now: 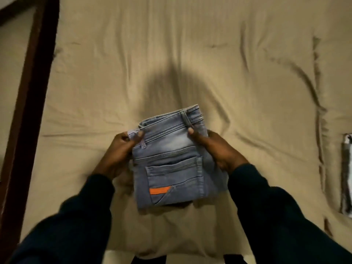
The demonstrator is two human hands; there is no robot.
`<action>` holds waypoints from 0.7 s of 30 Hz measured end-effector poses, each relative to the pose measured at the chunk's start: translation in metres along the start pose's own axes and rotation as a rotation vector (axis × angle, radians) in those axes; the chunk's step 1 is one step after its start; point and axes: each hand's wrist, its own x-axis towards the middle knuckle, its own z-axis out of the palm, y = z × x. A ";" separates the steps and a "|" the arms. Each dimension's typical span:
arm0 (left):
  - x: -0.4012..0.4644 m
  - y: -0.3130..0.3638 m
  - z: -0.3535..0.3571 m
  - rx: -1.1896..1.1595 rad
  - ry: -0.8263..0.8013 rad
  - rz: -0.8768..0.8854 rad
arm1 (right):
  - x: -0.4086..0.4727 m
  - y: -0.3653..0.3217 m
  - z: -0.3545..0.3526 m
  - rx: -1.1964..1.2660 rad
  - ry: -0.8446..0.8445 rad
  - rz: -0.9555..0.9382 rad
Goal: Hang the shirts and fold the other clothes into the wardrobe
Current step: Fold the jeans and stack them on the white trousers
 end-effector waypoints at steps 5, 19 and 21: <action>-0.063 0.034 0.014 0.083 -0.384 0.088 | -0.076 0.011 -0.015 -0.161 0.097 -0.199; -0.162 0.048 0.430 -0.163 -0.266 0.144 | -0.322 0.031 -0.327 0.030 0.632 -0.196; -0.159 0.043 0.483 -0.185 -0.296 0.156 | -0.334 0.031 -0.373 0.000 0.683 -0.193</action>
